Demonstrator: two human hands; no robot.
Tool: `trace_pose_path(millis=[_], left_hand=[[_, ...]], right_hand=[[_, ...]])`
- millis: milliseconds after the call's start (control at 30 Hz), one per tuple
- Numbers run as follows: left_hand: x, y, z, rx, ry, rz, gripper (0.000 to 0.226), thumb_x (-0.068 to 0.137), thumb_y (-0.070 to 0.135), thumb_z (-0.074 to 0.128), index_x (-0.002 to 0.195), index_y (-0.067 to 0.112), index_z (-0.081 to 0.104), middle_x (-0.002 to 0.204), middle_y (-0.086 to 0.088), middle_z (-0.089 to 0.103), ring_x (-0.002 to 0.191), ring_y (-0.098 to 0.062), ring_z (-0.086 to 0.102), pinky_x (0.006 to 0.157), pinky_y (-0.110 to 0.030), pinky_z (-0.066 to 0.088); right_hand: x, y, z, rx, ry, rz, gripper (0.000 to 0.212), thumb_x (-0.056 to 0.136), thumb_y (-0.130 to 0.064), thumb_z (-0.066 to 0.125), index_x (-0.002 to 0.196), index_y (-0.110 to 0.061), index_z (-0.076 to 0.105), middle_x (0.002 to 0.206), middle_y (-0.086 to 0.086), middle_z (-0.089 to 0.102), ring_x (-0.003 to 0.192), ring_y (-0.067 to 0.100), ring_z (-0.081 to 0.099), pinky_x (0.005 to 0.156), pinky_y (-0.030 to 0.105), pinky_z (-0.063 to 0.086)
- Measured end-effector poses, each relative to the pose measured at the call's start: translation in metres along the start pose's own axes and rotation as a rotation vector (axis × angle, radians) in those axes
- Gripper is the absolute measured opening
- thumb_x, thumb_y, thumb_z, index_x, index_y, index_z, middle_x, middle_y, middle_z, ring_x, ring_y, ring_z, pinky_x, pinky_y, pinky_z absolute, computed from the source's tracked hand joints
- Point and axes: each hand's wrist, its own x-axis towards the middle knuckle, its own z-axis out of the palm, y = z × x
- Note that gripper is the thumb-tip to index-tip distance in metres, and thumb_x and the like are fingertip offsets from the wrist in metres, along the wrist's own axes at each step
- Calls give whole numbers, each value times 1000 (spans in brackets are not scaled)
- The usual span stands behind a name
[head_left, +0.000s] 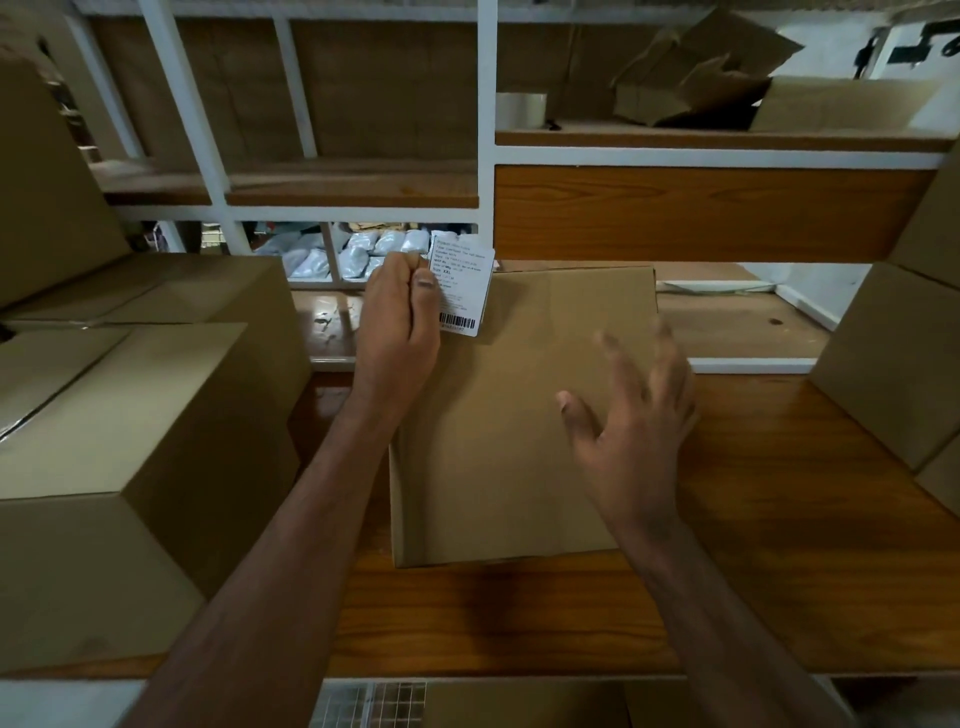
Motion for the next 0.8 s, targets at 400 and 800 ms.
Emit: trace_pose_path(millis=[400,800], left_hand=[[-49,22,-2,82,448,-153,16,106,17,38,107,5,48,117,-9,45,101,-2,52,73,-13,45],[-77,49,-9,-293,447,-418,15,109,17,34,104,21,47,98,1,59,81,1,60,67,-19,50]], right_hand=[[-10,8,-3,268,16,149,95,77,-52,76,151,-14,30,153,18,33,139,34,33,106,52,44],[-28,33,2,401,47,80,87,73,-38,85,143,-20,36,151,21,32,138,36,35,99,49,50]])
